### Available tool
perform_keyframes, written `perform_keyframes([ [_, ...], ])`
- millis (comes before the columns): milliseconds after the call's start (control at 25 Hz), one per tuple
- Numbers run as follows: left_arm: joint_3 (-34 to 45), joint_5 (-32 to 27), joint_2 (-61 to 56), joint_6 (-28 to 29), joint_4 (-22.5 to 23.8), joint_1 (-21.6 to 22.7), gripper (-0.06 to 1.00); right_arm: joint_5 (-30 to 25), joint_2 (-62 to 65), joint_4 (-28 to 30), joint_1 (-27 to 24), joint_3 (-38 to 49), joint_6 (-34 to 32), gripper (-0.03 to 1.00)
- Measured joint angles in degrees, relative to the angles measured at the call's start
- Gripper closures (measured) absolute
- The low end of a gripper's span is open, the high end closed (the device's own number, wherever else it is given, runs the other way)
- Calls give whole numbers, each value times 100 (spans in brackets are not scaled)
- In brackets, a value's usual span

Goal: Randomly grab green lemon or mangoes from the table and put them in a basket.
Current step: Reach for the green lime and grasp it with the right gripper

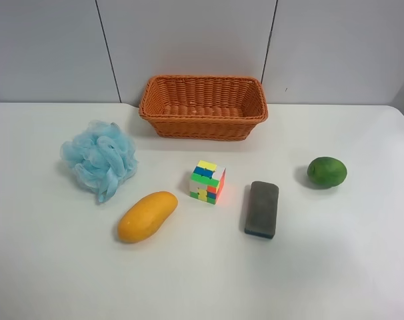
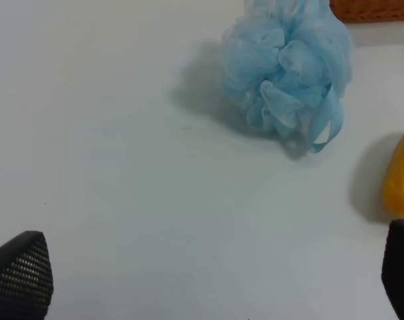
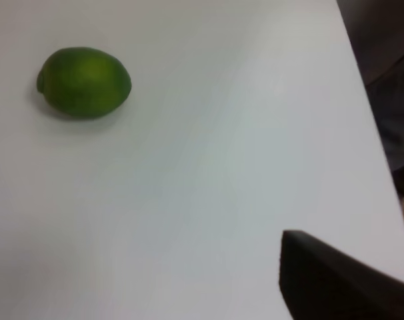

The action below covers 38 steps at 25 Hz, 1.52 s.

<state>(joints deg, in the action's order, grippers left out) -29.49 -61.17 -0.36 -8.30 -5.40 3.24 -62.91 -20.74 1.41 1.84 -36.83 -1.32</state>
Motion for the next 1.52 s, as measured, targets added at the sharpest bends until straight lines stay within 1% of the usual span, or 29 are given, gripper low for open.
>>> perform_keyframes([
  [160, 0, 0, 0, 0, 0, 0, -5, -127, -1543, 41, 0, -1094, 260, -2],
  [360, 0, 0, 0, 0, 0, 0, -5, -130, -3304, 55, 0, -2154, 552, -2],
  [640, 0, 0, 0, 0, 0, 0, -5, -92, -5480, 61, 223, -3125, 1266, -2],
  [920, 0, 0, 0, 0, 0, 0, -5, 150, -7070, 79, 227, -3231, 2226, -2],
  [1200, 0, 0, 0, 5, 0, 0, -5, 817, -8095, 101, 227, -3243, 2756, -2],
  [1520, 0, 0, 0, 5, 0, 0, -5, 1376, -8889, 157, 227, -3248, 3345, -2],
])
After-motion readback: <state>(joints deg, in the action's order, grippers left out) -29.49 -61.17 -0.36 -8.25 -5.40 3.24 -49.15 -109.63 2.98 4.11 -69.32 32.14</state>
